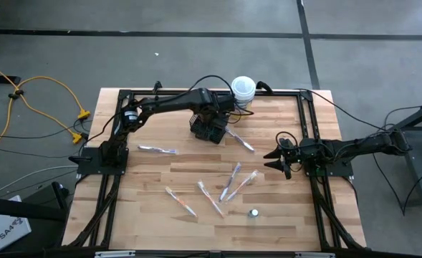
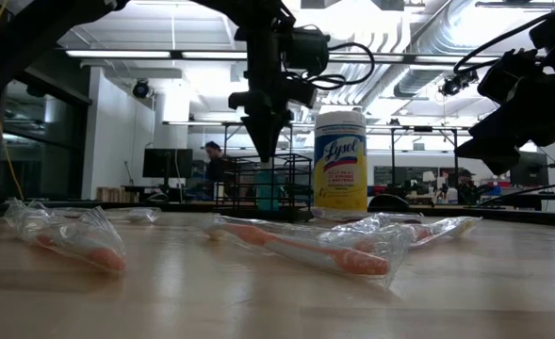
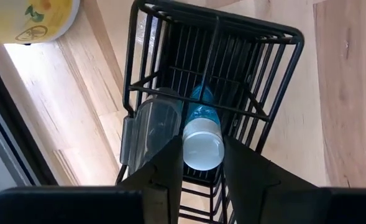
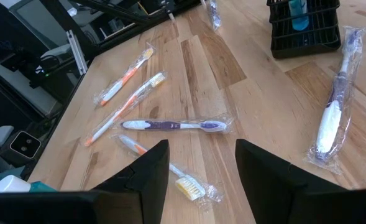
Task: Pick & Place toothbrushing station
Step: Put the top blue mouthwash into the black mesh organizer
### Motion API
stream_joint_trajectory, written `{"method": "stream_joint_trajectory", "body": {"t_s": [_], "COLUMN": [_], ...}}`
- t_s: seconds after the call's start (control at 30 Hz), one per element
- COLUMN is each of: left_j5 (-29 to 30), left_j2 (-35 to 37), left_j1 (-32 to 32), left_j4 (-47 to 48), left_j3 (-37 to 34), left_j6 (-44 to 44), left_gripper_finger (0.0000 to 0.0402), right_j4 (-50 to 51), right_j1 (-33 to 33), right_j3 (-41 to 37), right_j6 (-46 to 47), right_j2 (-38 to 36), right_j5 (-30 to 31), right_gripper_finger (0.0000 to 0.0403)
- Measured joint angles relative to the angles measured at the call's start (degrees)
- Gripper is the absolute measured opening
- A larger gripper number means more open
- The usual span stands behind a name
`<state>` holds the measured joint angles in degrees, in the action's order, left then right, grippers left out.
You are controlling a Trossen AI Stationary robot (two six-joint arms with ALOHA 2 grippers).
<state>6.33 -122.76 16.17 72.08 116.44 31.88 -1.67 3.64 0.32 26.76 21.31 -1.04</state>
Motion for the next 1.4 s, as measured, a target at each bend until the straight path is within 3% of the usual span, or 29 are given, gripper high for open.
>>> {"method": "stream_joint_trajectory", "body": {"t_s": [1.4], "left_j5": [-0.18], "left_j2": [0.02], "left_j1": [-0.32], "left_j4": [0.32], "left_j3": [0.02], "left_j6": [-0.13], "left_gripper_finger": [0.0112], "right_j4": [-0.01], "right_j1": [0.00], "right_j3": [0.00], "right_j6": [-0.01], "right_j2": [0.00], "right_j5": [0.00], "right_gripper_finger": [0.0176]}}
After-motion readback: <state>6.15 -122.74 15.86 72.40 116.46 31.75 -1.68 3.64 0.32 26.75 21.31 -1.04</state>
